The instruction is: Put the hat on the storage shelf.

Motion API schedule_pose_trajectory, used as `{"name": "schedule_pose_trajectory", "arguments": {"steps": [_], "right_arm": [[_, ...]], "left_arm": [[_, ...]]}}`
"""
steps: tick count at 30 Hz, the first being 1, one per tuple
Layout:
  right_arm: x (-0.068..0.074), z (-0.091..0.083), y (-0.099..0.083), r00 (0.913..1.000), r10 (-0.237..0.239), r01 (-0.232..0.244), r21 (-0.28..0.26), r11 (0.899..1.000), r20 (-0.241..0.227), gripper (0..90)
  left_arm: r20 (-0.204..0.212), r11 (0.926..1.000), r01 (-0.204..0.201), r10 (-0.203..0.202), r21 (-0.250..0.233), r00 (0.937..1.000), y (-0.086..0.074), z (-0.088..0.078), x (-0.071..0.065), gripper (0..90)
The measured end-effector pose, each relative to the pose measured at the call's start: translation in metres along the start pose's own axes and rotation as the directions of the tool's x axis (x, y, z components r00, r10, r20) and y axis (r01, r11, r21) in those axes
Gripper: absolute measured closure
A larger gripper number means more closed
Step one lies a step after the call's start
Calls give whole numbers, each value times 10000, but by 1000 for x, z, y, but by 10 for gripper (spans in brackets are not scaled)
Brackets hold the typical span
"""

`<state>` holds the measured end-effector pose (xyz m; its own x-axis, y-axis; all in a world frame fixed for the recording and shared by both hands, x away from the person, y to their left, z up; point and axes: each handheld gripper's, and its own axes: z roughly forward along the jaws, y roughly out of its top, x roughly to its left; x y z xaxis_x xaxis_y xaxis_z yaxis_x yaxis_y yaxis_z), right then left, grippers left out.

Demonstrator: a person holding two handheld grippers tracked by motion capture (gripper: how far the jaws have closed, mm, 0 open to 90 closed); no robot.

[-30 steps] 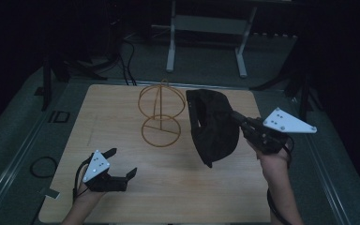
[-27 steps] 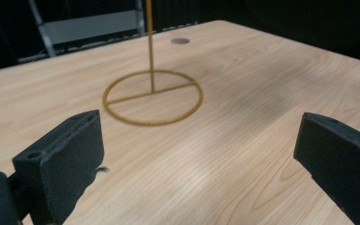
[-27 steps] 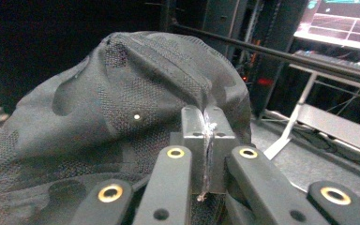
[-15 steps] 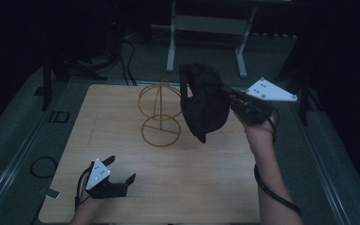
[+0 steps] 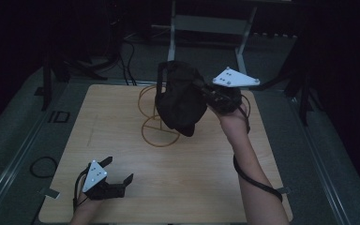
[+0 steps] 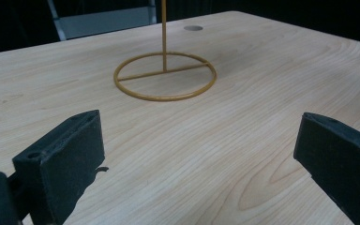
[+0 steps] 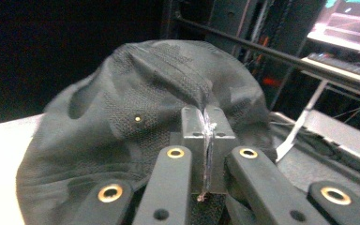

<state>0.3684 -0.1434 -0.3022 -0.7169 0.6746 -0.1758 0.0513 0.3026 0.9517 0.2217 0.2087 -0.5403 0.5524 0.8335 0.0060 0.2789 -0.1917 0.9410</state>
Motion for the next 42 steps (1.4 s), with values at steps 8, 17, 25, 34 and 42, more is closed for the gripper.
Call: {"name": "schedule_pose_trajectory", "arguments": {"steps": [8,17,25,34,42], "right_arm": [[9,26,-7,9991,111,-85,621,9980,-413,891],[12,54,-18,9975,473,-411,1147,9926,-519,891],[18,74,-26,9967,611,-519,1575,9862,-538,890],[21,85,-30,9930,878,-736,1672,9832,-789,861],[22,88,-32,9889,1147,-997,1508,9835,-945,660]], "left_arm": [[0,10000,81,-81,-47,10000,-1,-1,2,26],[36,9999,164,-164,-48,9999,-2,-1,3,26],[-13,10000,76,-76,-45,10000,-2,-2,3,26],[14,9999,148,-148,-58,9999,-3,-3,4,26],[94,9998,201,-200,-76,9998,-3,-3,4,26]]}}
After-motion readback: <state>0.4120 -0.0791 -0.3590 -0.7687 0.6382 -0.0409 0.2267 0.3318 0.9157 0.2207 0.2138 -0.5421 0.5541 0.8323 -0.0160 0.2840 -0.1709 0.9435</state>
